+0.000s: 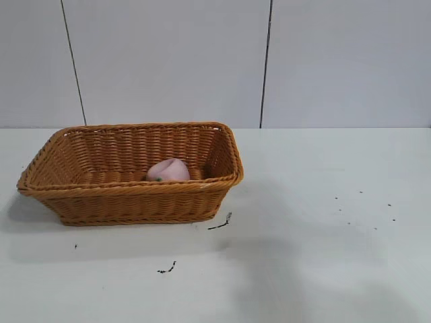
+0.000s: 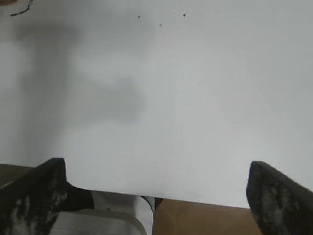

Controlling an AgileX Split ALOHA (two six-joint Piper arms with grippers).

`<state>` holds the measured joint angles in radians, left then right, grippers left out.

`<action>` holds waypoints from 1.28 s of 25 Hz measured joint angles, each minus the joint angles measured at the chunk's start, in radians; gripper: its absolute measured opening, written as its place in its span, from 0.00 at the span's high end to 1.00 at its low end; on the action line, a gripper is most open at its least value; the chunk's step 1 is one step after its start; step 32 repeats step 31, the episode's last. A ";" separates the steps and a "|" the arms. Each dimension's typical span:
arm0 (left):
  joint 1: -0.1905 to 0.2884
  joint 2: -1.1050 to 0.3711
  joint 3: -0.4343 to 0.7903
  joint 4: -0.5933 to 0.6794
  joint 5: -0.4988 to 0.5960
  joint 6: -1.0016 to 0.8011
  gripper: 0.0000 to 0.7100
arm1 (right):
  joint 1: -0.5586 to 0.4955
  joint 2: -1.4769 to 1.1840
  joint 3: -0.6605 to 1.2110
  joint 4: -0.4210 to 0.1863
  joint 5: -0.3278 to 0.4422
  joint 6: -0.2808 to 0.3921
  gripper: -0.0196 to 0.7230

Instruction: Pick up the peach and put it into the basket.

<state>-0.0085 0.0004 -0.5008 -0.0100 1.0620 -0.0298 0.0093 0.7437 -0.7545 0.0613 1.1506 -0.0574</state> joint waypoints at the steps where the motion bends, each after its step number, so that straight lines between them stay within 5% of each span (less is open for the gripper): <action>1: 0.000 0.000 0.000 0.000 0.000 0.000 0.02 | 0.000 -0.062 0.055 -0.001 -0.034 0.000 0.04; 5: 0.000 0.000 0.000 0.000 0.000 0.000 0.02 | 0.000 -0.330 0.214 -0.001 -0.130 0.000 0.04; 16: 0.000 0.000 0.000 0.000 0.000 0.000 0.02 | 0.004 -0.727 0.258 -0.005 -0.123 0.000 0.04; 32: 0.000 0.000 0.000 0.000 0.000 0.000 0.02 | 0.008 -0.748 0.258 -0.004 -0.123 0.005 0.04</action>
